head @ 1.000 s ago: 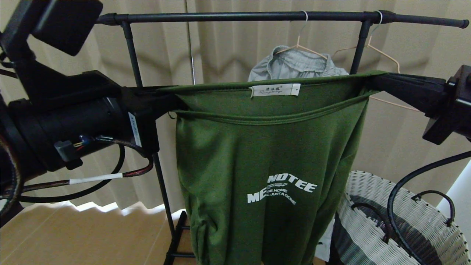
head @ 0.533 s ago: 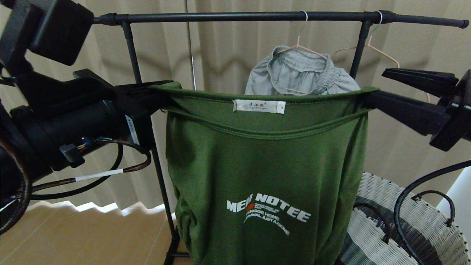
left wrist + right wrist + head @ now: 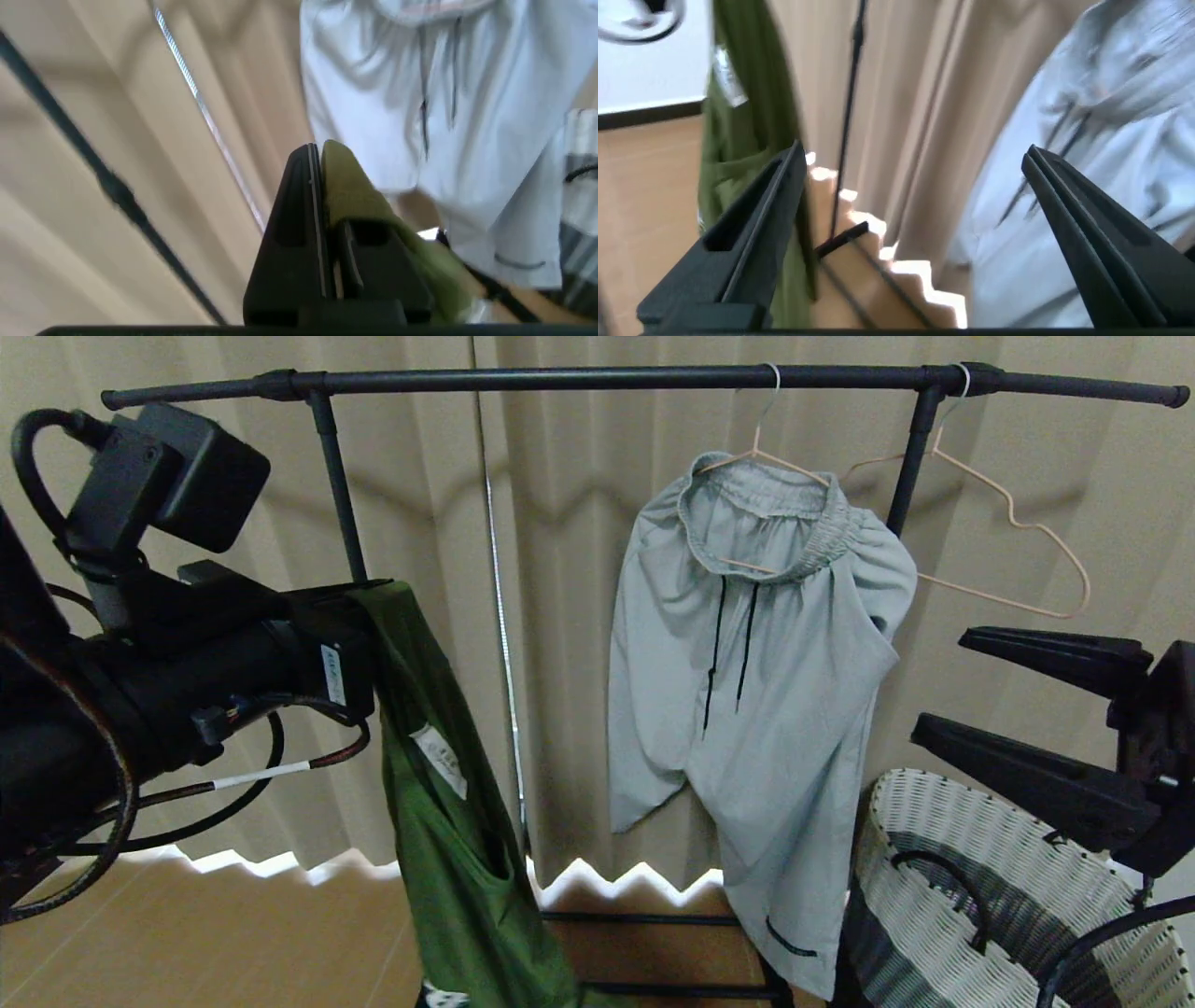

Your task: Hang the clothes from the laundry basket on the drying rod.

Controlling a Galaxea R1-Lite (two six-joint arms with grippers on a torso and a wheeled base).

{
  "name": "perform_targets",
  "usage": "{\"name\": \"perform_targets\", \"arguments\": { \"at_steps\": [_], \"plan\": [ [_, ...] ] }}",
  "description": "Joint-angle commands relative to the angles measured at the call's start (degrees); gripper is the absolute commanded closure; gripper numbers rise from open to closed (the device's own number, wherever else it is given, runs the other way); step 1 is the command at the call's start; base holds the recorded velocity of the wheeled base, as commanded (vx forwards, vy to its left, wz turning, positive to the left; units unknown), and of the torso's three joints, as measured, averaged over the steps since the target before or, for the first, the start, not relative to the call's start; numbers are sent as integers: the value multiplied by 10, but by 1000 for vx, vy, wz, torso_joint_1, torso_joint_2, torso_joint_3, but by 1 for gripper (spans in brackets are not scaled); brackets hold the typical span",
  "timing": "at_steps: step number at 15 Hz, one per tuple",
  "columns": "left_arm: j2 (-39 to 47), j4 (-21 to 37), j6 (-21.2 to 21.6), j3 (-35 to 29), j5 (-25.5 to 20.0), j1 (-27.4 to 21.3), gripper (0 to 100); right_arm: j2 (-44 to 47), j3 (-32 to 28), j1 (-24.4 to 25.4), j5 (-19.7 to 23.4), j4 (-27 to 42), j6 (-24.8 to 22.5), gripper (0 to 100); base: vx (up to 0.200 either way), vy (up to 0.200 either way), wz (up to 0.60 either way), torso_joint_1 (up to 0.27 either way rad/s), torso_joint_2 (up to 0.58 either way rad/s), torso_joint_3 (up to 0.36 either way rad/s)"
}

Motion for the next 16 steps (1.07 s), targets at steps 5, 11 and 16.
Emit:
{"name": "perform_targets", "arguments": {
  "at_steps": [5, 11, 16],
  "plan": [
    [-127, 1, 0, 146, 5, 57, 100, -63, 157, -84, -21, -11, -150, 0, 0, 0, 0, 0, 0, 0],
    [-258, 3, -61, 282, -11, 192, 100, -136, 286, -250, -24, -91, -150, 0, 0, 0, 0, 0, 0, 0],
    [-283, 3, -86, 310, -17, 202, 100, -161, 263, -311, -22, -89, -141, 0, 0, 0, 0, 0, 0, 0]
  ]
}}
